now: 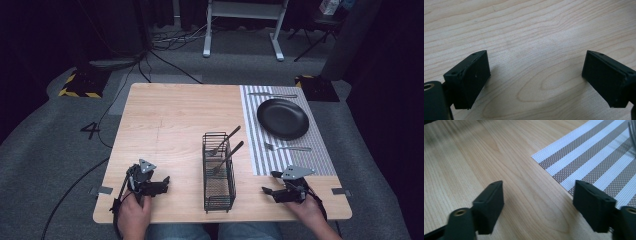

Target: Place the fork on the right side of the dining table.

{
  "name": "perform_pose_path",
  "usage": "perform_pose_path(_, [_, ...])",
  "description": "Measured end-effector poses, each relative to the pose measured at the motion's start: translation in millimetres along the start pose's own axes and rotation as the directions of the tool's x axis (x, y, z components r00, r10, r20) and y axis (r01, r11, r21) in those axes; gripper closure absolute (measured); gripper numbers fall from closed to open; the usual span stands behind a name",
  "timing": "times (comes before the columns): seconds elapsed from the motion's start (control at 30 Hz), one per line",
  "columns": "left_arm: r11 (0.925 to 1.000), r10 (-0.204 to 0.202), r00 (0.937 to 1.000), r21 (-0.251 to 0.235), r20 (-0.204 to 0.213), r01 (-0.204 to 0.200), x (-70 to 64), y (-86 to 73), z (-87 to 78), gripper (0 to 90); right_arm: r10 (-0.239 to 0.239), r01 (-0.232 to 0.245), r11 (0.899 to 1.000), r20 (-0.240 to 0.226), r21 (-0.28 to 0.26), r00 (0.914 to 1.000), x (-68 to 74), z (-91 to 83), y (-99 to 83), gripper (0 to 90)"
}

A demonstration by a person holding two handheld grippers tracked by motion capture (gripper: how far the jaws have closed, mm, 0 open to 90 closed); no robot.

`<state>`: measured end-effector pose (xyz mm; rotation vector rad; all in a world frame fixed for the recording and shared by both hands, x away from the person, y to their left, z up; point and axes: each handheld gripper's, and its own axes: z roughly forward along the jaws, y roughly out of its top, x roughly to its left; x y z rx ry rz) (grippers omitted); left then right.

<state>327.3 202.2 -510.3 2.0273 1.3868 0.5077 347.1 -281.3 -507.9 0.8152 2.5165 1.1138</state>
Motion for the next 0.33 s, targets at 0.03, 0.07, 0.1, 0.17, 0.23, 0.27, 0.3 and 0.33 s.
perform_pose_path(0.03, [1.0,0.0,1.0,0.0,0.0,0.0,0.0,0.0,0.0,8.0,-0.006,0.006,1.0,-0.012,0.011,0.9999,0.2,1.0,0.4,16.5])
perform_pose_path(0.07, [1.0,0.0,1.0,0.0,0.0,0.0,0.0,0.0,0.0,8.0,-0.006,0.006,1.0,-0.012,0.011,0.9999,0.2,1.0,0.4,16.5])
perform_pose_path(0.1, [1.0,0.0,1.0,0.0,0.0,0.0,0.0,0.0,0.0,8.0,0.004,-0.004,1.0,0.0,0.019,1.0,1.0,1.3,0.3,14.1])
perform_pose_path(0.17, [1.0,0.0,1.0,0.0,0.0,0.0,0.0,-0.1,0.0,8.0,0.014,-0.014,1.0,0.012,0.019,0.9998,2.3,0.9,0.0,14.0])
perform_pose_path(0.23, [1.0,0.0,1.0,0.0,0.0,0.0,0.0,-0.1,0.0,8.0,0.016,-0.016,1.0,0.016,0.019,0.9997,2.7,0.8,-0.2,14.0])
perform_pose_path(0.27, [1.0,0.0,1.0,0.0,0.0,0.0,0.0,-0.1,0.0,8.0,0.016,-0.016,1.0,0.016,0.019,0.9997,2.7,0.8,-0.2,14.0])
perform_pose_path(0.3, [1.0,0.0,1.0,0.0,0.0,0.0,0.0,0.0,0.0,8.0,0.016,-0.016,1.0,0.016,0.019,0.9997,2.7,0.8,-0.2,14.0])
perform_pose_path(0.33, [1.0,0.0,1.0,0.0,0.0,0.0,0.0,0.0,0.0,8.0,0.016,-0.017,1.0,0.016,0.018,0.9997,2.7,0.8,-0.2,13.9])
